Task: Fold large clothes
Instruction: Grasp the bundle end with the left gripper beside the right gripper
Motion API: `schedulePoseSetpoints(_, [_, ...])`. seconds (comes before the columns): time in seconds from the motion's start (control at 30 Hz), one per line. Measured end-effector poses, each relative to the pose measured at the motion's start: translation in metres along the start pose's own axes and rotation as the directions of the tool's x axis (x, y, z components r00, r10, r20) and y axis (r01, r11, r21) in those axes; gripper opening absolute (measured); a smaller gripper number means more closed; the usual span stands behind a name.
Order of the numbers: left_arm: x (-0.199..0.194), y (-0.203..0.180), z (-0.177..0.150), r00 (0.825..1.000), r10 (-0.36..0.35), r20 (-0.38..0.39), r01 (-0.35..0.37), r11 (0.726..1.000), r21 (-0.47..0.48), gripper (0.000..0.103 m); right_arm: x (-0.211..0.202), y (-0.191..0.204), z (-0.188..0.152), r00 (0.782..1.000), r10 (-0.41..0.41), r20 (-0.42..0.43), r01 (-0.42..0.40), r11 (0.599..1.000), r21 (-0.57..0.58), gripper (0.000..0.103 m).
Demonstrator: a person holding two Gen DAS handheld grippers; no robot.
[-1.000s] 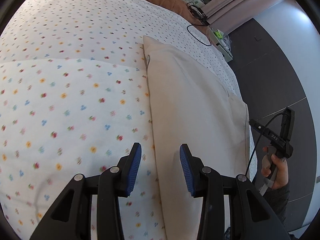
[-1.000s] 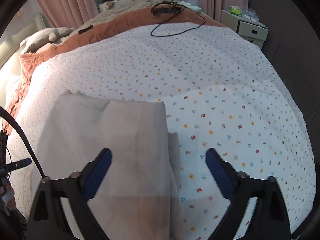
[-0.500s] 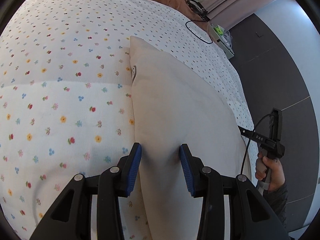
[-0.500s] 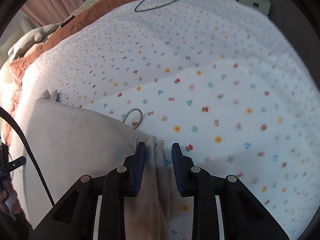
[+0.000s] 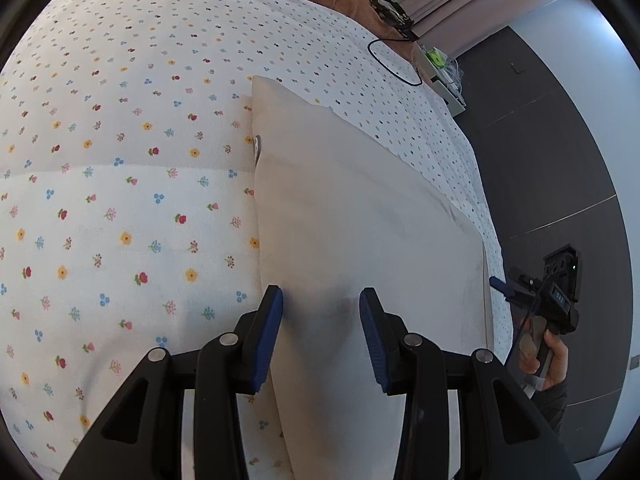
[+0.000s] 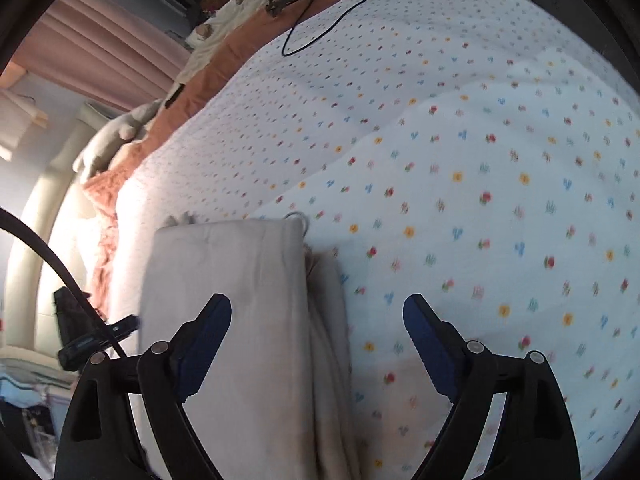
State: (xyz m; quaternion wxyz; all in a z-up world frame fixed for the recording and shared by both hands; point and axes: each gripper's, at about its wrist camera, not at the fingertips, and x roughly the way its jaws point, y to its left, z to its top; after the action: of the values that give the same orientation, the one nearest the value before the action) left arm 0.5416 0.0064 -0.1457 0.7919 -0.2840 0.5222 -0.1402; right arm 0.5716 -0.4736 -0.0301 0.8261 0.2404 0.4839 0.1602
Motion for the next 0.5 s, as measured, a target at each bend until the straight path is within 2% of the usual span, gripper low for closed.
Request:
schedulePoseSetpoints(0.03, [-0.001,0.0,-0.001,1.0,-0.011,-0.002,0.011,1.0,-0.006,0.047,-0.002,-0.006,-0.002,1.0,0.026,-0.013,-0.026,1.0,0.015,0.087])
schedulePoseSetpoints(0.1, [-0.003,0.0,-0.003,1.0,-0.029,0.001,0.029,1.0,-0.011,0.065,0.002,-0.017,-0.01,0.992,0.107,-0.067,-0.104,0.993,0.05,0.087])
schedulePoseSetpoints(0.13, [-0.005,0.0,-0.004,1.0,-0.025,0.006,0.025,1.0,-0.007,0.067,0.005,-0.02,-0.013,0.986,0.134,-0.095,-0.129,0.99,0.059,0.087])
schedulePoseSetpoints(0.27, [-0.004,0.001,-0.006,1.0,-0.022,-0.001,0.022,1.0,-0.006,0.068,0.018,-0.031,-0.027,0.969,0.178,-0.172,-0.172,0.984,0.053,0.087])
schedulePoseSetpoints(0.37, [-0.001,0.001,-0.005,1.0,-0.014,0.005,0.014,1.0,-0.009,0.068,0.029,-0.035,-0.029,0.957,0.218,-0.193,-0.209,0.976,0.064,0.087])
schedulePoseSetpoints(0.5, [0.006,0.003,-0.002,1.0,-0.01,0.007,0.01,1.0,-0.014,0.067,0.04,-0.035,-0.016,0.956,0.217,-0.196,-0.21,0.976,0.054,0.085])
